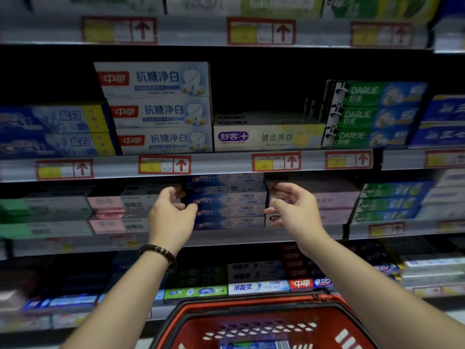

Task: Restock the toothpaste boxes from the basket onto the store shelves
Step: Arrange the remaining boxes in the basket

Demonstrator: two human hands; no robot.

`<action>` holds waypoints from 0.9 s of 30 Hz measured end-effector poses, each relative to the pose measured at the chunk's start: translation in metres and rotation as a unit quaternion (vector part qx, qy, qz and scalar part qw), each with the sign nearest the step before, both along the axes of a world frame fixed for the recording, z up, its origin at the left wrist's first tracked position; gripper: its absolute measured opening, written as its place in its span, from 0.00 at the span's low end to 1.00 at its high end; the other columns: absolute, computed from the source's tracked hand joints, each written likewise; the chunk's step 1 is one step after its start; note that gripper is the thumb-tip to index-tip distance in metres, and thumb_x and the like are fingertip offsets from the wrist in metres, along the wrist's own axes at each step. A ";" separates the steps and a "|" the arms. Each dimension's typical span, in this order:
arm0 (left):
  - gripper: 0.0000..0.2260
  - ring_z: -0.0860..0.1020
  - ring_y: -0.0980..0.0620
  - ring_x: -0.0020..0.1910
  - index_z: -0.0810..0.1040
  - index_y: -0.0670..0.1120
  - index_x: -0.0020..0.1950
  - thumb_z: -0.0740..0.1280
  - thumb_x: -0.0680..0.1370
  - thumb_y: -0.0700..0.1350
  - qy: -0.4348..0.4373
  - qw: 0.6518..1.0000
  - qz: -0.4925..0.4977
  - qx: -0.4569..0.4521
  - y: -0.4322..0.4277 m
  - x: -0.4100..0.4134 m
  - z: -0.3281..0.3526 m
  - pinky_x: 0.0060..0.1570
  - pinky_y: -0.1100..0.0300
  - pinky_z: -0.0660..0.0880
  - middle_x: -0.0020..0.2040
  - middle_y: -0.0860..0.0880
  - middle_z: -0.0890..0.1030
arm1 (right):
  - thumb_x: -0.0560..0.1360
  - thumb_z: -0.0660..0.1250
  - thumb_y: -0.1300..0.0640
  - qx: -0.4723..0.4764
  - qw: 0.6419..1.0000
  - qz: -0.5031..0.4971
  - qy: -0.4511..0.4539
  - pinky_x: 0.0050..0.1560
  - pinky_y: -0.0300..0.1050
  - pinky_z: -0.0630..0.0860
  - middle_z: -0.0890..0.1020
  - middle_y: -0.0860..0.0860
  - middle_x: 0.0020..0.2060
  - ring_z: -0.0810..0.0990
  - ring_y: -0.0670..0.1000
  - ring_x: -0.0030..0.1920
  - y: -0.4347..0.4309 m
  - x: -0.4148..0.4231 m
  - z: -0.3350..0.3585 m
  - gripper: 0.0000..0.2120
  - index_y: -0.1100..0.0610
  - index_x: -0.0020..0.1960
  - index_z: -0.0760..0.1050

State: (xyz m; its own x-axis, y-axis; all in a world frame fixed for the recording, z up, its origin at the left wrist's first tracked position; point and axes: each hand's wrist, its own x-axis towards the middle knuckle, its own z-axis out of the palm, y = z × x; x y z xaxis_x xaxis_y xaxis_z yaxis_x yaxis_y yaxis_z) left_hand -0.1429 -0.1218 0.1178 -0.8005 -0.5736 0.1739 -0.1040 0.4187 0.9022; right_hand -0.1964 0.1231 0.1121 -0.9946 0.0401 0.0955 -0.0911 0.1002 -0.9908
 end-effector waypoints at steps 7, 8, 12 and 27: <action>0.17 0.82 0.56 0.50 0.77 0.51 0.65 0.74 0.78 0.40 -0.005 0.996 -0.067 0.062 0.011 0.030 -0.010 0.45 0.65 0.75 0.56 0.55 0.82 | 0.82 0.70 0.65 0.001 1.000 0.029 0.004 0.34 0.45 0.82 0.88 0.52 0.51 0.88 0.52 0.42 0.012 0.030 0.002 0.13 0.53 0.63 0.81; 0.17 0.82 0.56 0.50 0.77 0.52 0.64 0.74 0.78 0.40 -0.006 0.995 -0.069 0.065 0.013 0.036 -0.011 0.45 0.64 0.76 0.55 0.55 0.83 | 0.81 0.70 0.65 0.008 0.999 0.033 0.006 0.34 0.46 0.83 0.88 0.52 0.51 0.88 0.52 0.43 0.015 0.034 0.002 0.12 0.52 0.62 0.81; 0.15 0.82 0.56 0.49 0.78 0.51 0.62 0.74 0.78 0.39 -0.013 0.995 -0.073 0.062 0.022 0.058 -0.009 0.44 0.63 0.76 0.54 0.54 0.83 | 0.81 0.71 0.63 0.021 0.999 0.040 0.002 0.36 0.48 0.84 0.88 0.52 0.50 0.89 0.51 0.44 0.024 0.052 0.008 0.12 0.51 0.62 0.82; 0.10 0.86 0.51 0.45 0.78 0.54 0.60 0.70 0.81 0.42 -0.041 0.986 -0.134 0.085 0.054 0.121 -0.011 0.48 0.55 0.81 0.49 0.53 0.86 | 0.82 0.70 0.61 0.005 0.996 0.083 -0.018 0.38 0.47 0.82 0.87 0.56 0.47 0.88 0.52 0.45 0.052 0.131 0.000 0.11 0.49 0.62 0.80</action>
